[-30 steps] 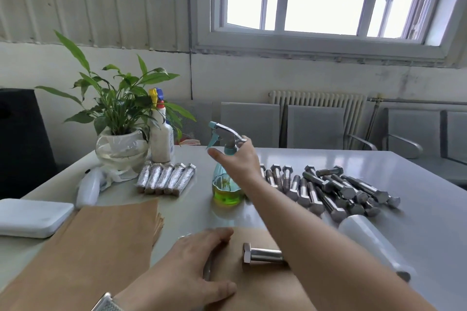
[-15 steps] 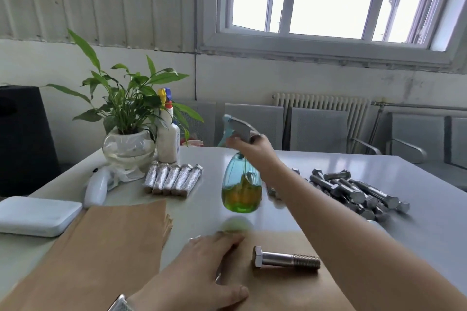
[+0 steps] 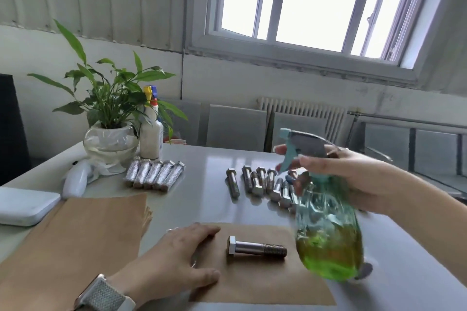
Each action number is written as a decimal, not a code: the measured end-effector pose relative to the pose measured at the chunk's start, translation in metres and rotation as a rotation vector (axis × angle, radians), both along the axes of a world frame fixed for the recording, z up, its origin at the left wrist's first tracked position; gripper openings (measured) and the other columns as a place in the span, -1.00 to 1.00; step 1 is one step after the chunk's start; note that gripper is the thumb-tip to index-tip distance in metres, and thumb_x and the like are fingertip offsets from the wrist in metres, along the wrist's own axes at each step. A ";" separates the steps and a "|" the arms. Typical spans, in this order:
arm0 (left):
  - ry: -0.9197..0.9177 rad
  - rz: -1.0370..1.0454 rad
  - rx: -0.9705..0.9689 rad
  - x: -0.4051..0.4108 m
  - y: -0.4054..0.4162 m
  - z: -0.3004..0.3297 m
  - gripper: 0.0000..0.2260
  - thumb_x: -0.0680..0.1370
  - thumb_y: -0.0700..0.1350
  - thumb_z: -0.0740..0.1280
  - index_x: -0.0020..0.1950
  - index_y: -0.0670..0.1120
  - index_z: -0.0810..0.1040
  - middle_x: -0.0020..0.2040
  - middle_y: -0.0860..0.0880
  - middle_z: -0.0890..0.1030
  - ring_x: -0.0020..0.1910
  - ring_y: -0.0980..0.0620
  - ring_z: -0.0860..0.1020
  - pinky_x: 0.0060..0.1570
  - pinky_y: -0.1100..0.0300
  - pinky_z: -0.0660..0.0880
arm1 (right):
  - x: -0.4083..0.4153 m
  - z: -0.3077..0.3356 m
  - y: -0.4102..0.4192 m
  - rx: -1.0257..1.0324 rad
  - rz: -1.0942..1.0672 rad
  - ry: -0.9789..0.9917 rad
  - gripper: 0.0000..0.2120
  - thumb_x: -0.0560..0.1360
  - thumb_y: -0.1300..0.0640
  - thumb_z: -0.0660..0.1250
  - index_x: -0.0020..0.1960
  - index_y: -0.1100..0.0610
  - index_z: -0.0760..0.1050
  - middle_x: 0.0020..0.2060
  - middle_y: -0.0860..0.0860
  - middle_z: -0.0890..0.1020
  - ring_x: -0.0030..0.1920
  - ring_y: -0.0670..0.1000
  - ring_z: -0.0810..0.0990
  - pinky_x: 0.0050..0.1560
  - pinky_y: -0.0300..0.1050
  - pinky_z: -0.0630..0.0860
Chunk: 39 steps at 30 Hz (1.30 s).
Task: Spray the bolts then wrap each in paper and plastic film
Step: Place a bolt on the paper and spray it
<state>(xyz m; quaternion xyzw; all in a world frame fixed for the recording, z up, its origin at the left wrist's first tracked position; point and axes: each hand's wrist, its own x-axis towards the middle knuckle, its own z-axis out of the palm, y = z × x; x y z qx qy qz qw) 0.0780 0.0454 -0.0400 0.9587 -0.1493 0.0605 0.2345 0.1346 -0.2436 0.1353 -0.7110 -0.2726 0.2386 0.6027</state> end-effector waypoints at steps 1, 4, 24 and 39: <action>0.000 0.000 -0.003 0.000 0.000 0.000 -0.30 0.41 0.32 0.35 0.49 0.27 0.16 0.36 0.34 0.30 0.37 0.33 0.27 0.41 0.31 0.15 | -0.007 -0.006 -0.006 -0.066 -0.008 -0.011 -0.59 0.36 0.20 0.52 0.20 0.15 0.61 -0.01 0.16 0.68 -0.19 0.08 0.63 -0.20 -0.10 0.61; 0.005 0.004 -0.023 -0.001 0.000 0.001 -0.31 0.41 0.31 0.36 0.48 0.27 0.19 0.33 0.37 0.31 0.35 0.33 0.28 0.40 0.32 0.17 | -0.022 -0.026 -0.020 -0.303 -0.076 -0.035 -0.76 0.41 0.17 0.45 0.08 0.13 0.66 -0.12 0.10 0.69 -0.21 0.03 0.61 -0.14 -0.12 0.53; 0.015 0.003 -0.014 -0.003 -0.002 0.002 -0.35 0.46 0.24 0.38 0.48 0.25 0.19 0.30 0.38 0.28 0.22 0.43 0.22 0.19 0.55 0.07 | -0.014 -0.056 0.026 -0.892 -0.001 0.112 -0.81 0.47 0.13 0.23 -0.10 0.17 0.60 -0.10 0.15 0.73 -0.27 0.05 0.62 -0.29 -0.26 0.52; -0.011 -0.009 -0.026 -0.003 -0.002 0.001 -0.36 0.45 0.24 0.38 0.48 0.24 0.22 0.35 0.34 0.32 0.32 0.39 0.27 0.32 0.44 0.12 | -0.017 -0.057 0.004 -1.024 -0.121 0.020 -0.85 0.44 0.06 0.31 -0.24 0.05 0.61 -0.24 0.02 0.74 -0.40 -0.12 0.56 -0.21 -0.22 0.43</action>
